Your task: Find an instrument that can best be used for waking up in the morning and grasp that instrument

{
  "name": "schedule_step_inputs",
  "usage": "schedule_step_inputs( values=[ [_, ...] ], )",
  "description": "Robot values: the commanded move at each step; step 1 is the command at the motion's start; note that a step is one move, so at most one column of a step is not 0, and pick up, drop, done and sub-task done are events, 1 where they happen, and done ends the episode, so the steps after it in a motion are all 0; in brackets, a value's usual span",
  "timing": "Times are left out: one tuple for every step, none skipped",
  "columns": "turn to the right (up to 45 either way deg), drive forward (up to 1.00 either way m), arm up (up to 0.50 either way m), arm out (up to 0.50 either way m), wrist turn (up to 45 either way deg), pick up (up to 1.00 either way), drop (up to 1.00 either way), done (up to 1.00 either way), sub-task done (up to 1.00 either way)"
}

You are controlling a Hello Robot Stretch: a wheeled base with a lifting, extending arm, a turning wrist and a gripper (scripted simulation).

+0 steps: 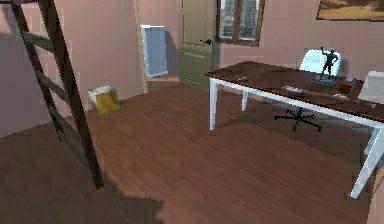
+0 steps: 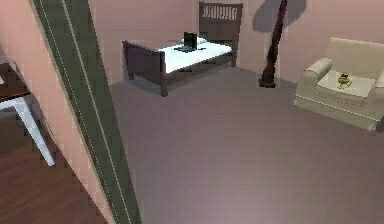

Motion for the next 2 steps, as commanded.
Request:
schedule_step_inputs(
  values=[
    [24.0,0.00,0.00,0.00,0.0,0.00,0.00,0.00,0.00],
    [0.0,0.10,0.00,0.00,0.0,0.00,0.00,0.00,0.00]
  ],
)
